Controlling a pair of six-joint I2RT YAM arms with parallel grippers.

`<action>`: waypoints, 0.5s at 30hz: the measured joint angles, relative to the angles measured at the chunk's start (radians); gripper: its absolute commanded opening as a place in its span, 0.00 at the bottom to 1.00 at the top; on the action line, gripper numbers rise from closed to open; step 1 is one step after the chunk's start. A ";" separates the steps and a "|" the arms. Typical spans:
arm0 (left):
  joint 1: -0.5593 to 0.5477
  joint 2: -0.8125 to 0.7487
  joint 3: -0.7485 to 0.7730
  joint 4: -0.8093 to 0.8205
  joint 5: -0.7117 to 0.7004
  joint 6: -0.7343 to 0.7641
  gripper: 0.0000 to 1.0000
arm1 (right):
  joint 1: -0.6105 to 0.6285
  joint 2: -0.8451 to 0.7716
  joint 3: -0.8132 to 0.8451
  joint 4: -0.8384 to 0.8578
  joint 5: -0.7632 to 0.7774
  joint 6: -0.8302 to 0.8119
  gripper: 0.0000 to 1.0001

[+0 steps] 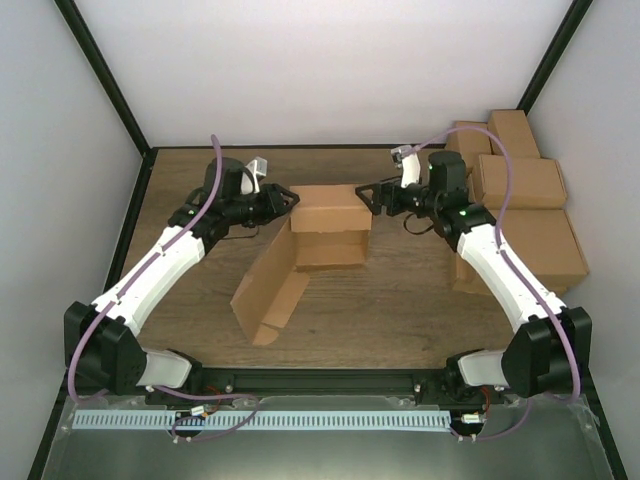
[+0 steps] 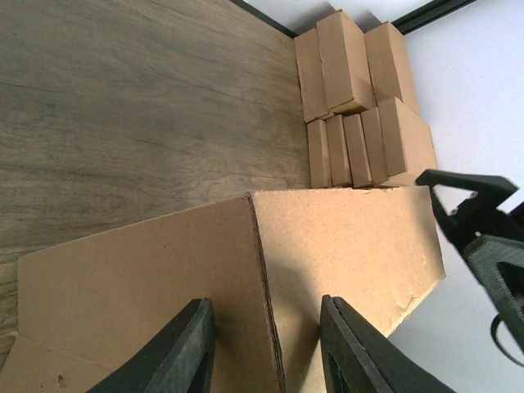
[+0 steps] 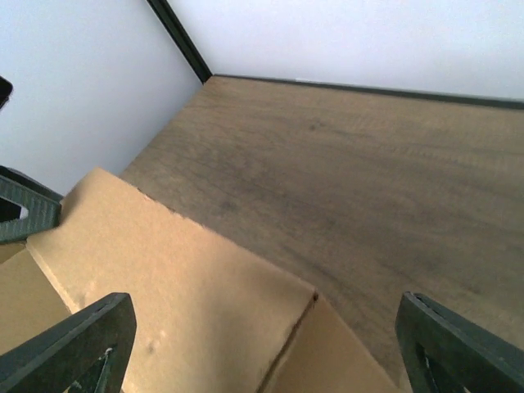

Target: Fold the paper box

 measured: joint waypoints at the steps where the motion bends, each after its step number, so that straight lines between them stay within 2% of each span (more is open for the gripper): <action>1: 0.000 0.000 0.000 0.000 0.000 0.001 0.37 | 0.000 0.000 0.011 -0.004 0.006 -0.009 0.90; 5: 0.000 0.000 0.000 0.000 0.000 0.003 0.37 | 0.000 0.000 0.097 -0.041 0.036 -0.055 0.89; 7: 0.000 0.000 0.000 -0.001 0.000 0.003 0.38 | 0.003 -0.001 0.143 -0.042 0.041 -0.098 0.85; 10: 0.000 0.001 0.002 -0.002 0.000 0.004 0.38 | 0.044 -0.019 0.164 -0.026 0.063 -0.184 0.84; 15: 0.000 0.003 0.005 -0.003 -0.001 0.006 0.38 | 0.172 -0.068 0.126 -0.011 0.072 -0.461 0.84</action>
